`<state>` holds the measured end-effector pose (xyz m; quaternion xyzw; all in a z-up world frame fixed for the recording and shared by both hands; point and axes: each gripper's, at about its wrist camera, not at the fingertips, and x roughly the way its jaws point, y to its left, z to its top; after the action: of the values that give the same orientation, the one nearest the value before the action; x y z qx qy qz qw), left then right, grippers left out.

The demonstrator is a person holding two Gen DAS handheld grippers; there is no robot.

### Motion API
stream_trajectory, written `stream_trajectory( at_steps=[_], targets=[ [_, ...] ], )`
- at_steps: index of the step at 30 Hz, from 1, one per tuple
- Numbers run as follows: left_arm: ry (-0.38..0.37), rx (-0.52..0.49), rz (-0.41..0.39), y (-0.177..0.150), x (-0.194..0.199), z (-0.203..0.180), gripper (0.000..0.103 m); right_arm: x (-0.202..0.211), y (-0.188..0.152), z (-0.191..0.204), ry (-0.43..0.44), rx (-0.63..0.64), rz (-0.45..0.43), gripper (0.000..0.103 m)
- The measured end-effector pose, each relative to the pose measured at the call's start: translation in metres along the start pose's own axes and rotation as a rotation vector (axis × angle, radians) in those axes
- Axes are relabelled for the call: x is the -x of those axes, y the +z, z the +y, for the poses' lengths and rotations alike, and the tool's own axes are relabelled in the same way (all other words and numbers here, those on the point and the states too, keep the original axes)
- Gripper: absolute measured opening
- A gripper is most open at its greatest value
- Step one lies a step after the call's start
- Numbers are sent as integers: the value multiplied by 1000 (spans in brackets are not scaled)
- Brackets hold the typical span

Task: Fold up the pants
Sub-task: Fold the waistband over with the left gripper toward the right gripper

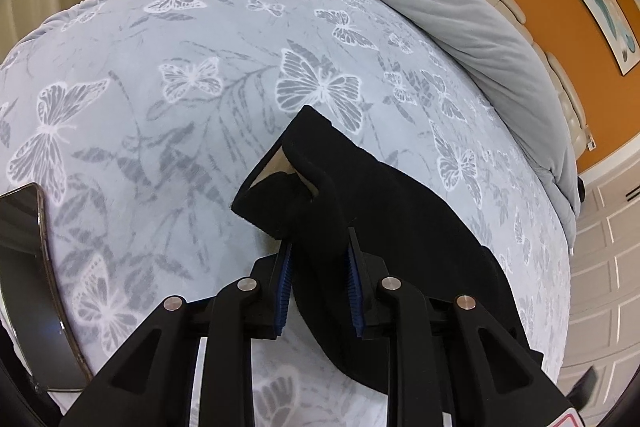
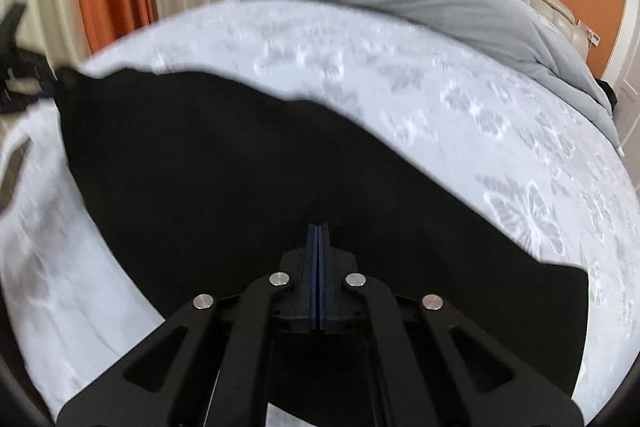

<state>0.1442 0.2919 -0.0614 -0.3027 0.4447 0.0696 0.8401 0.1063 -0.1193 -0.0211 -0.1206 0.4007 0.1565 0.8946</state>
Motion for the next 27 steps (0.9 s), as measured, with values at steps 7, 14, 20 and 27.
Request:
stream_trajectory(
  at_steps=[7,14,20,27],
  targets=[
    [0,-20,14,-1,-3,4,22,-4,-33,37,-37,134,65,58],
    [-17,-5,6,0,0,3,22,4,-13,-3,67,-147,4,17],
    [-30,13,-9,-1,4,-1,22,60,36,-30,245,-342,-259,14],
    [-7,-14,-29,-5,5,-13,23,-15,20,22,249,-206,5,37]
  ],
)
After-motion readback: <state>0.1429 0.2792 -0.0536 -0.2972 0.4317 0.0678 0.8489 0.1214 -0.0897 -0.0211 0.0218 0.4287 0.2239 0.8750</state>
